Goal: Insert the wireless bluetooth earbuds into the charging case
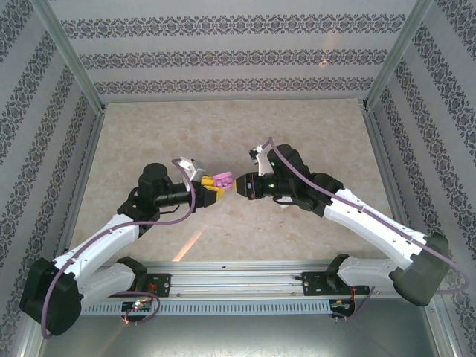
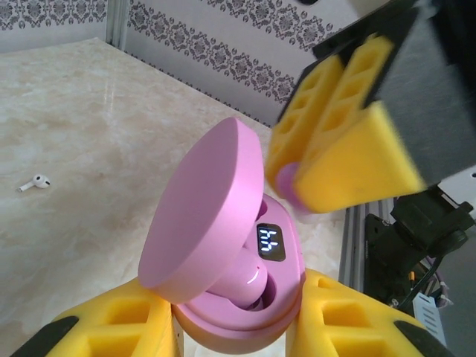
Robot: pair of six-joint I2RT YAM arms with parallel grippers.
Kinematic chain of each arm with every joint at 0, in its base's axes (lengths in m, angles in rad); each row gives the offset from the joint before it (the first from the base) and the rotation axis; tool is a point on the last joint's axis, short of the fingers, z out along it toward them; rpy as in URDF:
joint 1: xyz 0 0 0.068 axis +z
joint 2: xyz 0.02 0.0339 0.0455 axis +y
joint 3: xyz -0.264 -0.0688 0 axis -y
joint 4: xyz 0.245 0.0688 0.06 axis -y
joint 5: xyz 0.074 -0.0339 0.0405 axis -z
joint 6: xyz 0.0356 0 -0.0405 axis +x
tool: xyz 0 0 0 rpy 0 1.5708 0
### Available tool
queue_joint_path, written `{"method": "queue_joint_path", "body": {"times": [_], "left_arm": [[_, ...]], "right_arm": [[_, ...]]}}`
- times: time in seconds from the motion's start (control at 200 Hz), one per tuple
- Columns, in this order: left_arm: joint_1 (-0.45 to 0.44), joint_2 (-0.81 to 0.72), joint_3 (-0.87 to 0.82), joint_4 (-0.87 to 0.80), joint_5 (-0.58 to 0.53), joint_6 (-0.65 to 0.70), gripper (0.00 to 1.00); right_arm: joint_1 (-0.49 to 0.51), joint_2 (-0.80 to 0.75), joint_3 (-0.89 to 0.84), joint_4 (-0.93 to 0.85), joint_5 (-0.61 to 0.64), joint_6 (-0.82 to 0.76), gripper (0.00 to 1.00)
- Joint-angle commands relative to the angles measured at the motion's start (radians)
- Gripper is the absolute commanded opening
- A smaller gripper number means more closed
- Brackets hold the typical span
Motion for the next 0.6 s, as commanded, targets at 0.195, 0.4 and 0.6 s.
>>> {"method": "queue_joint_path", "body": {"times": [0.195, 0.4, 0.6], "left_arm": [[-0.013, 0.008, 0.026, 0.003, -0.014, 0.014, 0.05], [-0.013, 0.009, 0.021, 0.024, 0.014, 0.005, 0.05], [-0.014, 0.007, 0.022, 0.033, 0.033, -0.001, 0.05]], "right_arm": [[0.038, -0.004, 0.068, -0.017, -0.016, -0.062, 0.15], [0.036, 0.056, 0.107, -0.014, -0.023, -0.086, 0.16], [0.013, 0.086, 0.121, -0.015, -0.019, -0.085, 0.15]]}}
